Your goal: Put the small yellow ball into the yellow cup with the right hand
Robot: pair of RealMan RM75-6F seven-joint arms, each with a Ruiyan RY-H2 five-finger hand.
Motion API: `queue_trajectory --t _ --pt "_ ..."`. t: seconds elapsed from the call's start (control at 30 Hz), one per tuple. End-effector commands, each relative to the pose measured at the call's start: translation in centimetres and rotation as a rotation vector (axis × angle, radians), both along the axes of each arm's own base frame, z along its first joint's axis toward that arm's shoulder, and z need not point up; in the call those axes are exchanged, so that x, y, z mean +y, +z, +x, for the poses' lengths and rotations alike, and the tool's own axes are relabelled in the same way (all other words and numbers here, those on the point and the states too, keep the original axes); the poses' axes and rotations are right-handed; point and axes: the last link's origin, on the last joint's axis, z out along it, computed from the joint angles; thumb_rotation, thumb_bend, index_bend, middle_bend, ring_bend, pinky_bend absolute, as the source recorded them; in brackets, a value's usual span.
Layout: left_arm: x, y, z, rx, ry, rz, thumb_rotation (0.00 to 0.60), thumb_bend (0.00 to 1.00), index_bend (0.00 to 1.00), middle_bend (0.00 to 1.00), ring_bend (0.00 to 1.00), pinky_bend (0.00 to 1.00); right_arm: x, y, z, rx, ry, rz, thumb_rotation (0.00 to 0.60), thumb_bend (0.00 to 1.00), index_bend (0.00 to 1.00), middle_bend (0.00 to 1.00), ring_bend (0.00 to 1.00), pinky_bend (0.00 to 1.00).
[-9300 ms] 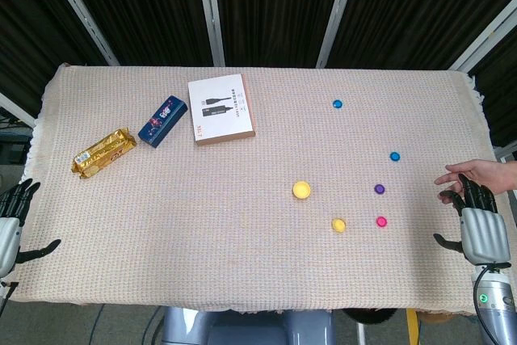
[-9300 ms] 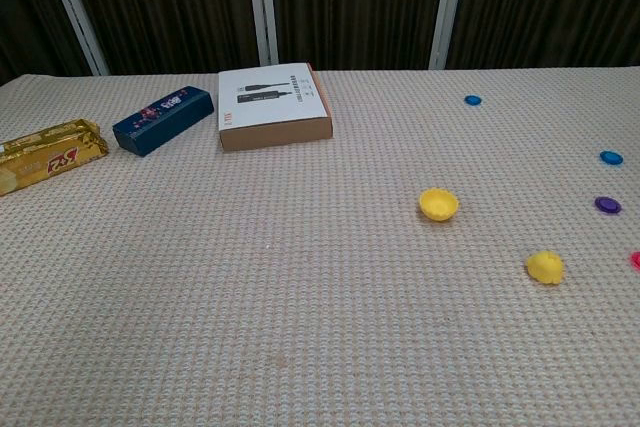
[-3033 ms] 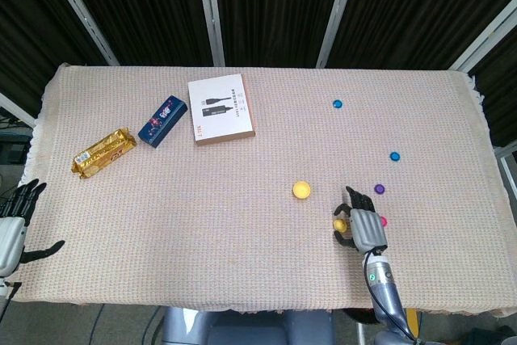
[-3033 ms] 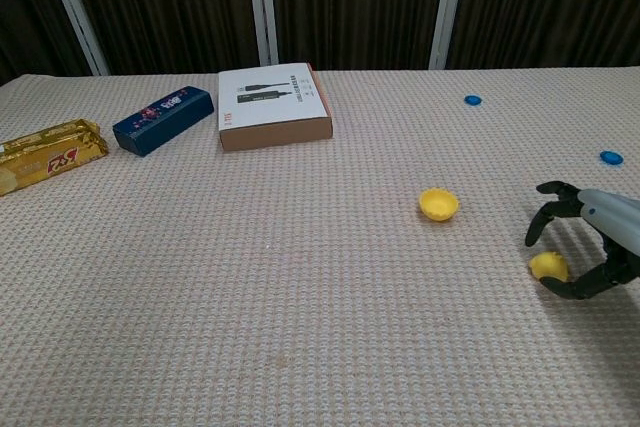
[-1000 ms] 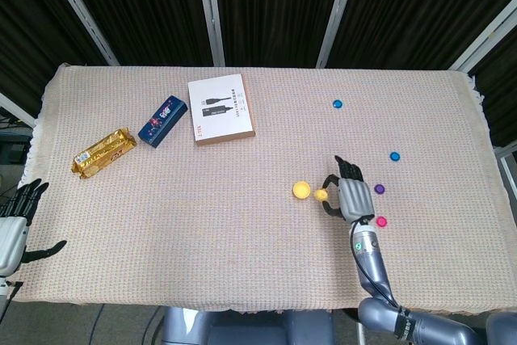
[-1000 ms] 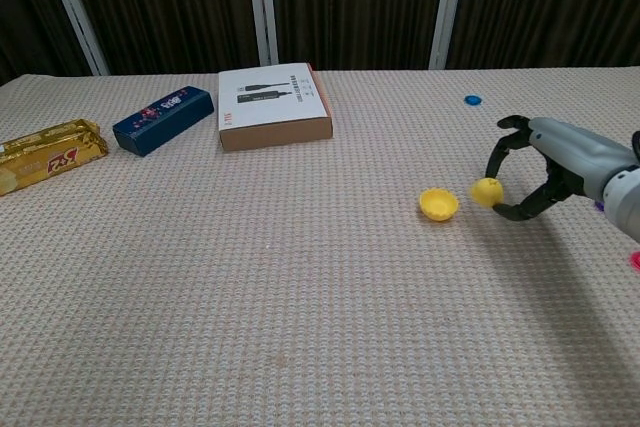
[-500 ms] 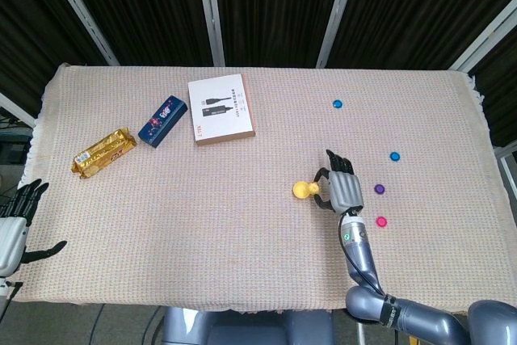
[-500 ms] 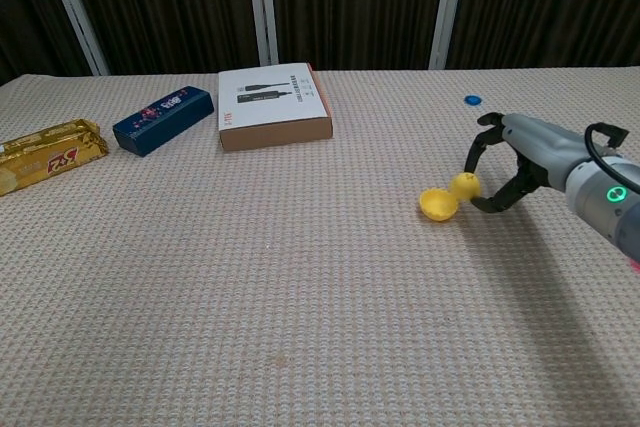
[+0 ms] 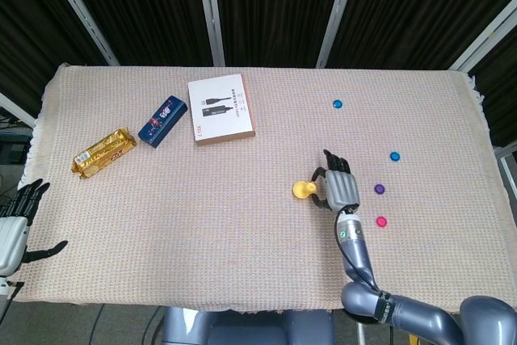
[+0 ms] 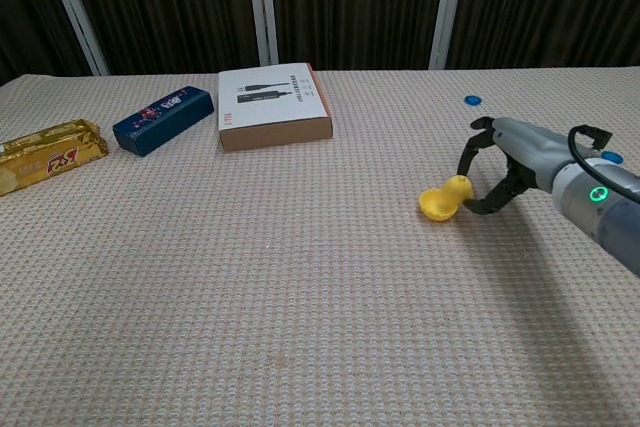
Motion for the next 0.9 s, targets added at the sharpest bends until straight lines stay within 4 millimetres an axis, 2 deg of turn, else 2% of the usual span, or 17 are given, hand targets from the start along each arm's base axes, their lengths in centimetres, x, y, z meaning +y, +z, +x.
queue_trajectory --t 0.03,0.4,0.9 --pt "-0.01 0.01 -0.03 -0.001 0.001 0.001 0.600 0.03 0.00 0.00 0.00 0.15 -0.10 -0.21 0.11 0.003 -0.001 0.004 0.600 0.26 0.49 0.00 0.00 0.00" --pt "0.03 -0.01 -0.02 -0.003 0.000 0.000 0.600 0.03 0.00 0.00 0.00 0.15 -0.03 -0.98 0.38 -0.002 -0.010 0.016 0.600 0.26 0.49 0.00 0.00 0.00" --pt "0.03 -0.01 -0.01 -0.002 0.001 0.000 0.600 0.03 0.00 0.00 0.00 0.15 -0.14 -0.87 0.85 -0.006 -0.004 0.012 0.600 0.26 0.49 0.00 0.00 0.00"
